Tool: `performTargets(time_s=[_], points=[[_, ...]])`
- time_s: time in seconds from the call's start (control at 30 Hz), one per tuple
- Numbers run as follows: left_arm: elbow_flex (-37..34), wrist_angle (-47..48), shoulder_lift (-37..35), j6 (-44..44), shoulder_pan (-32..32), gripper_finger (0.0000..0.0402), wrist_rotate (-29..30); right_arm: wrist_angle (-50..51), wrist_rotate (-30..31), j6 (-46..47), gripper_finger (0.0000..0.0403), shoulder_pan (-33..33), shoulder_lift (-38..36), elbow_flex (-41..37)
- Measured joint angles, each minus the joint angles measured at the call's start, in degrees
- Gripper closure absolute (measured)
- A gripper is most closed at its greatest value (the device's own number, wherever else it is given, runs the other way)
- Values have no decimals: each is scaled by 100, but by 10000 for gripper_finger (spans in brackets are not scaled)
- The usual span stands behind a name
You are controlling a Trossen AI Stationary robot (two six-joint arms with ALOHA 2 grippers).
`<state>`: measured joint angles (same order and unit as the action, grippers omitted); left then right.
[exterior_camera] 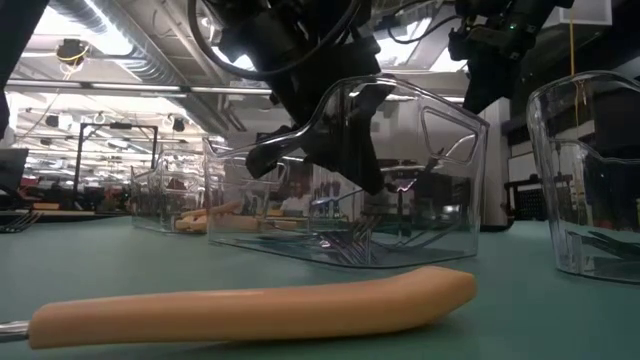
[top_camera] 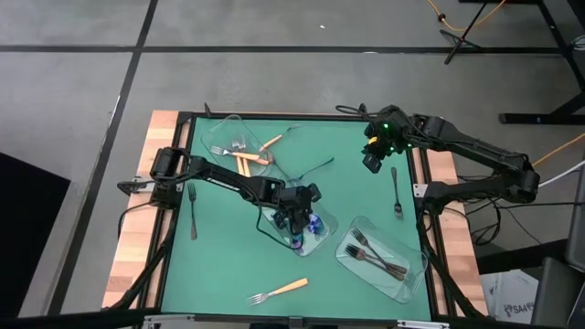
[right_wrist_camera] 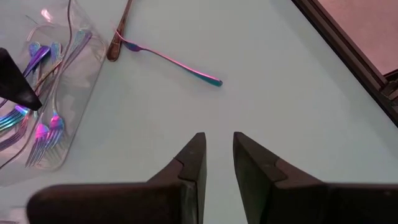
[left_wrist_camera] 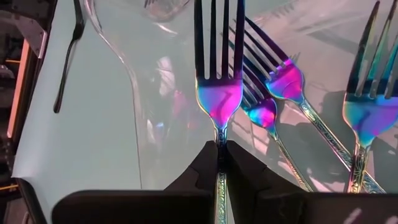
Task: Sort silverware by color (type)
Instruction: Put the blue fork into the center transparent bin, then put the black fork into the bottom transparent bin
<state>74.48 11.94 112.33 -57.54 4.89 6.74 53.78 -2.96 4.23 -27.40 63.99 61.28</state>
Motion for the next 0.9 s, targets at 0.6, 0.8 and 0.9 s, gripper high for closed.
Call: performTargets(time_s=[0.6, 0.8, 0.9], points=[[7, -61, -14, 41, 53, 314, 164, 44, 0, -15, 333, 0, 0, 0], [7, -41, -142, 73, 85, 313, 153, 44, 0, -17, 333, 0, 0, 0], [7, -45, -328, 315, 83, 313, 156, 93, 0, -21, 333, 0, 0, 0]])
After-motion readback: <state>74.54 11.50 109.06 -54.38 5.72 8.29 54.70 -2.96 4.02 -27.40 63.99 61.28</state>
